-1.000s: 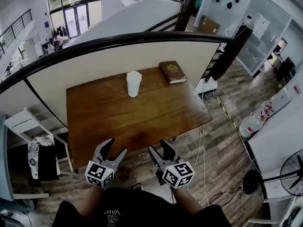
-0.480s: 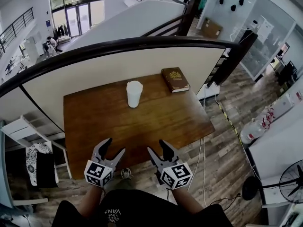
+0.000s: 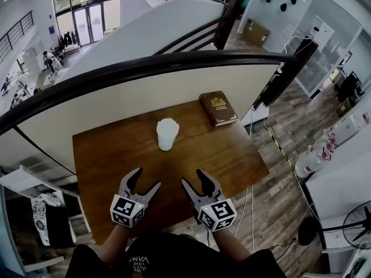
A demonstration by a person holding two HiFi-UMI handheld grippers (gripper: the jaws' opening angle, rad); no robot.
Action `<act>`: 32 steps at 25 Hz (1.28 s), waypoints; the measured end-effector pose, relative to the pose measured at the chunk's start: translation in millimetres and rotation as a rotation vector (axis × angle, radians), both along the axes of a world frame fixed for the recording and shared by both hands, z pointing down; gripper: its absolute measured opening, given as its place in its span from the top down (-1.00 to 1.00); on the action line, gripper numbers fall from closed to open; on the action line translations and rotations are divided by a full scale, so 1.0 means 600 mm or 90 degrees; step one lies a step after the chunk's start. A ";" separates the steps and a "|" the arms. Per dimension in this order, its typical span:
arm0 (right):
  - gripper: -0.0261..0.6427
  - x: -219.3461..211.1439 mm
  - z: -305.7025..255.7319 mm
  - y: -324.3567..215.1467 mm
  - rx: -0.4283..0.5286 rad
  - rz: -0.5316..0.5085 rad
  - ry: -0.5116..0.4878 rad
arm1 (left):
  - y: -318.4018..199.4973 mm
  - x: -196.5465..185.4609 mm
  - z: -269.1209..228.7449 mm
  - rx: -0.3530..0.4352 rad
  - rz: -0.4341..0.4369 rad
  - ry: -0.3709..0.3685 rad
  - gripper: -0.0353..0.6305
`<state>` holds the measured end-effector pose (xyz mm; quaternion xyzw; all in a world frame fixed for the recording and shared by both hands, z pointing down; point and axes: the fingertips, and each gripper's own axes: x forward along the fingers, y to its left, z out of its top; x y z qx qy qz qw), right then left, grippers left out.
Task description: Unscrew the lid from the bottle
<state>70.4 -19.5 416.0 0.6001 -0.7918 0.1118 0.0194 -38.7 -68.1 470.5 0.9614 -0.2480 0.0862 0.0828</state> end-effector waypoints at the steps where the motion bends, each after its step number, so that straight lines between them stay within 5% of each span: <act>1: 0.27 0.001 0.000 -0.012 0.002 0.001 0.000 | -0.012 0.002 0.001 0.003 0.003 0.000 -0.04; 11: 0.27 0.026 0.011 -0.124 -0.002 -0.029 0.000 | -0.105 0.032 0.024 -0.006 -0.019 -0.007 -0.07; 32: 0.12 0.034 0.041 -0.313 -0.004 -0.247 0.034 | -0.242 0.158 0.140 -0.019 -0.053 -0.051 -0.29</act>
